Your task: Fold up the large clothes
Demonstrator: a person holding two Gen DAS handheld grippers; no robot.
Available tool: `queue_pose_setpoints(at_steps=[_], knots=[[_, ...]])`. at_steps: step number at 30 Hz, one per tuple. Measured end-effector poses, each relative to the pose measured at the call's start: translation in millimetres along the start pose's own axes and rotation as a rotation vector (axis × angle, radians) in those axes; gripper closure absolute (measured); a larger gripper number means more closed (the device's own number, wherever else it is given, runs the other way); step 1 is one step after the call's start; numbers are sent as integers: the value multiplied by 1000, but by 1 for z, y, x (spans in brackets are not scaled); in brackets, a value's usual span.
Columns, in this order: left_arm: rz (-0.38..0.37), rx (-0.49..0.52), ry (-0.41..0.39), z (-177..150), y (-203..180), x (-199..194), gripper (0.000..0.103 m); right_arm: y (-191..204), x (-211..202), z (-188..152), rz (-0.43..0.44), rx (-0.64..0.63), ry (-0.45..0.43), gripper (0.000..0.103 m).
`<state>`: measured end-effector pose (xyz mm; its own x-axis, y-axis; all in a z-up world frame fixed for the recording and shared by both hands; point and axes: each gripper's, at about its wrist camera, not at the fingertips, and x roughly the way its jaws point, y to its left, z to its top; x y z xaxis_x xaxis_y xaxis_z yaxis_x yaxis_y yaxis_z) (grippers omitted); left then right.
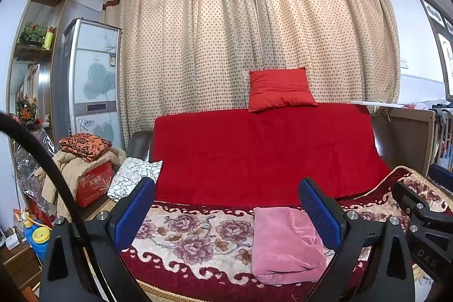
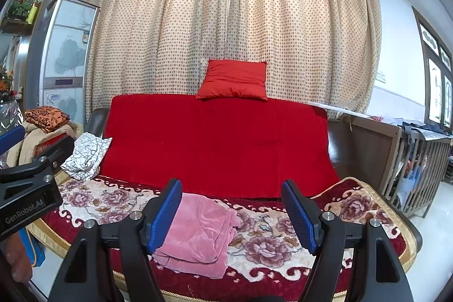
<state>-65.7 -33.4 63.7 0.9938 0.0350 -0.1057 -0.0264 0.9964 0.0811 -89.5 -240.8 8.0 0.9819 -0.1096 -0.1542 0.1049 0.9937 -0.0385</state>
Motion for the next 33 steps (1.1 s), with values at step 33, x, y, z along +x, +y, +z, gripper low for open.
queue_pose_setpoints(at_steps=[33], knots=[[-25, -2, -18, 3, -4, -8, 2, 1, -7, 4, 0, -2, -11, 27]])
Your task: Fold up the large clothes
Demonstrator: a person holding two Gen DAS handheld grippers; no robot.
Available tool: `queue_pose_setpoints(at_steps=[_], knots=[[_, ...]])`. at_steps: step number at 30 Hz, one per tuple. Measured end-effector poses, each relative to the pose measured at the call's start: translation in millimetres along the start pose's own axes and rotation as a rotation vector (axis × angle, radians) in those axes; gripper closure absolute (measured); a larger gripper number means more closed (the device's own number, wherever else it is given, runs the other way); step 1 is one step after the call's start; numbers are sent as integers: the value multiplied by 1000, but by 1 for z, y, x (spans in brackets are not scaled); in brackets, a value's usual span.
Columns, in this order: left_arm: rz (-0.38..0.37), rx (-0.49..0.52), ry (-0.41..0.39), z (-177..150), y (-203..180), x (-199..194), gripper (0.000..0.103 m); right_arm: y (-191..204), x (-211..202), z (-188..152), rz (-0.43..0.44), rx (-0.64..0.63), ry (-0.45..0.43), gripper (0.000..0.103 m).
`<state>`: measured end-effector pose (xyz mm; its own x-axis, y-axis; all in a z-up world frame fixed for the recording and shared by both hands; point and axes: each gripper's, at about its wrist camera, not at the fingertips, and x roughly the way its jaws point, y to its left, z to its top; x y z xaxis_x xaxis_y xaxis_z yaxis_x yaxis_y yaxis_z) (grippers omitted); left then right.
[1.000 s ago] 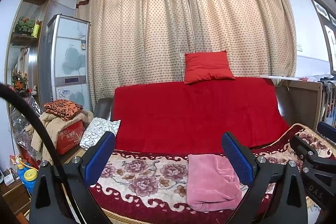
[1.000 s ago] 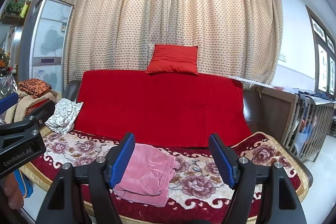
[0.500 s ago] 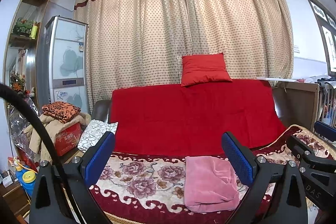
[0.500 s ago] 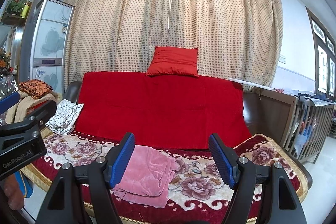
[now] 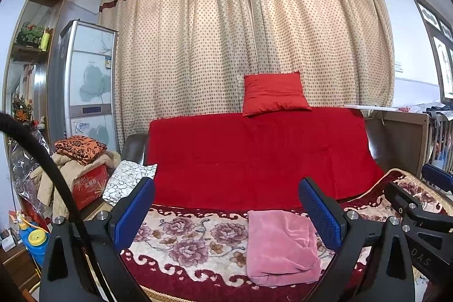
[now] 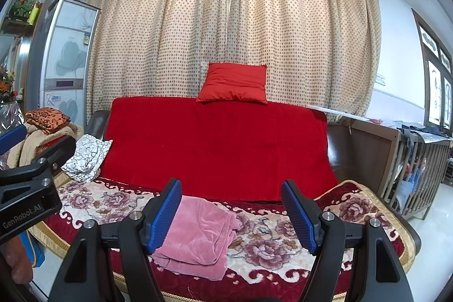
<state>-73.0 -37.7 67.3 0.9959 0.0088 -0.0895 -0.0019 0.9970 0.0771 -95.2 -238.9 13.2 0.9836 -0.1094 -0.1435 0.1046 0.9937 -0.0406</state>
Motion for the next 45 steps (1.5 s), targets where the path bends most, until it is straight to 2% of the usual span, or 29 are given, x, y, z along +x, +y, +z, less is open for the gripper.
queue_pose_setpoints(at_steps=[14, 24, 36, 45], knots=[[-24, -11, 6, -5, 1, 2, 2, 7, 9, -2, -4, -15, 21, 27], [-24, -33, 55, -21, 9, 26, 2, 17, 33, -14, -7, -37, 80, 27], [18, -27, 205, -64, 11, 104, 2, 27, 113, -53, -8, -81, 265, 27], [29, -20, 293, -88, 8, 162, 2, 31, 168, -76, 1, -94, 362, 27]])
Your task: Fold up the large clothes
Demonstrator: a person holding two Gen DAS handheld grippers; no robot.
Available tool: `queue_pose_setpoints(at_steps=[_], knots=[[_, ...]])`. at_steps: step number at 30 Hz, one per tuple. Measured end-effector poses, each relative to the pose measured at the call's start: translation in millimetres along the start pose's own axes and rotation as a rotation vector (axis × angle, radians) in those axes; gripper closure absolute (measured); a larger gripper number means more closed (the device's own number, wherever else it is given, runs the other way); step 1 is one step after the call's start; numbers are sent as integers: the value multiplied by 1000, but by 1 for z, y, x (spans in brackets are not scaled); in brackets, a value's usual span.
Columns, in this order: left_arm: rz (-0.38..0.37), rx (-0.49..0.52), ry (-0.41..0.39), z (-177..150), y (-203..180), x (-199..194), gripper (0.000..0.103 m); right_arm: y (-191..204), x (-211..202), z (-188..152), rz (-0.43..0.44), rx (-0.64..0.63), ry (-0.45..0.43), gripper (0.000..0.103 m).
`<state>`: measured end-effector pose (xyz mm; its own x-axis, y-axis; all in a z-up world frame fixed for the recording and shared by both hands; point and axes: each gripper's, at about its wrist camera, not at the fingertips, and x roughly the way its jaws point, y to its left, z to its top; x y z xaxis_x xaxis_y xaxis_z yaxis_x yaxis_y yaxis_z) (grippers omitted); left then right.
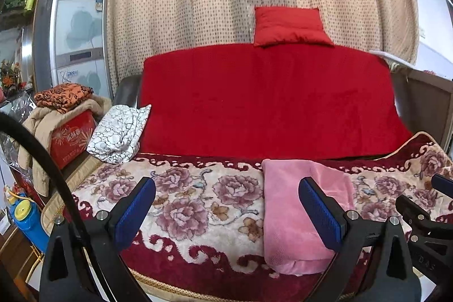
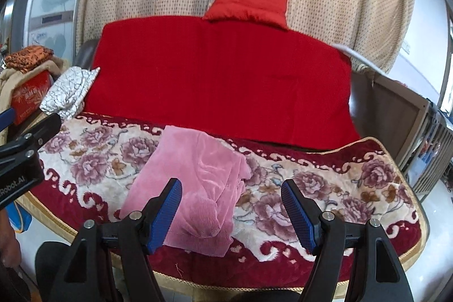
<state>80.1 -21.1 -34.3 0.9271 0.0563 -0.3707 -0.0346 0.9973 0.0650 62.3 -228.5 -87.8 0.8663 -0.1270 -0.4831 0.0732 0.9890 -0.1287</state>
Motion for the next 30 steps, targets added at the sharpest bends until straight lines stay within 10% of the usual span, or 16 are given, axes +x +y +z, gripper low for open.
queue_pose_setpoints(at_steps=[14, 30], knots=[[22, -8, 57, -2, -2, 46, 2, 18, 47, 7, 28, -29, 44, 27], [23, -21, -29, 9, 6, -15, 2, 10, -10, 9, 33, -10, -42, 27]])
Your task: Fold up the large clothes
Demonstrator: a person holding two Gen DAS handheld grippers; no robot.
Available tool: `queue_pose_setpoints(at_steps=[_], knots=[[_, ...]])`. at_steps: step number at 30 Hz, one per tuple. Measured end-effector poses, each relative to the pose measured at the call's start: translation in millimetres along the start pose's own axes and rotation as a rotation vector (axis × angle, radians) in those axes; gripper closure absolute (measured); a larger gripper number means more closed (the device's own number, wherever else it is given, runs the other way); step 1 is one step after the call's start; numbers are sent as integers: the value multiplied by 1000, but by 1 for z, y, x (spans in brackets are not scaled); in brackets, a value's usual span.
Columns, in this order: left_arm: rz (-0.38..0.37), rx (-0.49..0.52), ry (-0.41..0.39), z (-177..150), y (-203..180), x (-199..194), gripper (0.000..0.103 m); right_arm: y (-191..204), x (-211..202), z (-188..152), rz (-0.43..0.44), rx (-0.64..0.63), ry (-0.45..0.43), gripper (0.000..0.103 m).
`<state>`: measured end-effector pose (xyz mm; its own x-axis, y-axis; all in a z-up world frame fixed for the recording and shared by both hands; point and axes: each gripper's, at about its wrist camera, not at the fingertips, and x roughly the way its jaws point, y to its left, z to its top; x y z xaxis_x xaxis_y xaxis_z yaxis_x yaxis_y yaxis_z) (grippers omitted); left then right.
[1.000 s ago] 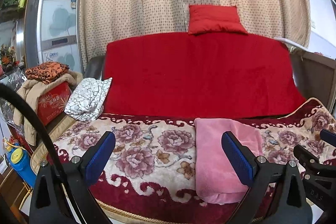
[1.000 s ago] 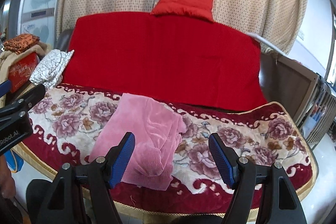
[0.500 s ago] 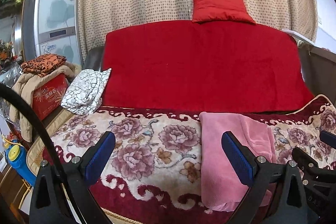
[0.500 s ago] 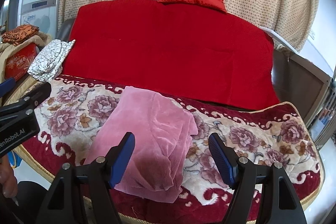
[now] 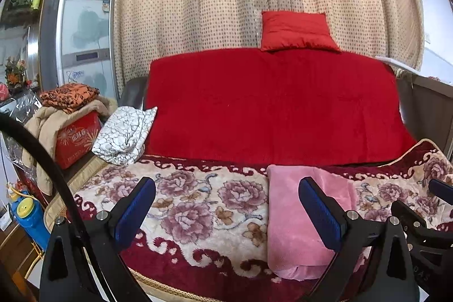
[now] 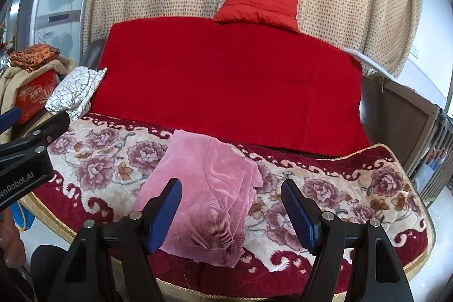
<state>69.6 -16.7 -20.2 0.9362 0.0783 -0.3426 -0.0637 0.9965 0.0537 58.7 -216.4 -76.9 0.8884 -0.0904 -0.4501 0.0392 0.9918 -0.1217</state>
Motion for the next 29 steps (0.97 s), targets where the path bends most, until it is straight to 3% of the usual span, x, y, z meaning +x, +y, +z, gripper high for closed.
queue_pose_setpoints(at_steps=[8, 14, 22, 29], knots=[[-12, 36, -65, 9, -5, -44, 2, -8, -43, -1, 7, 19, -64, 27], [-20, 35, -100, 18, -11, -59, 2, -18, -51, 0, 10, 38, -83, 27], [-34, 60, -73, 22, -26, -37, 2, -23, -28, 6, 18, 39, -60, 27], [-50, 51, -31, 25, -31, 7, 2, -22, 12, 19, 15, 31, -28, 27]])
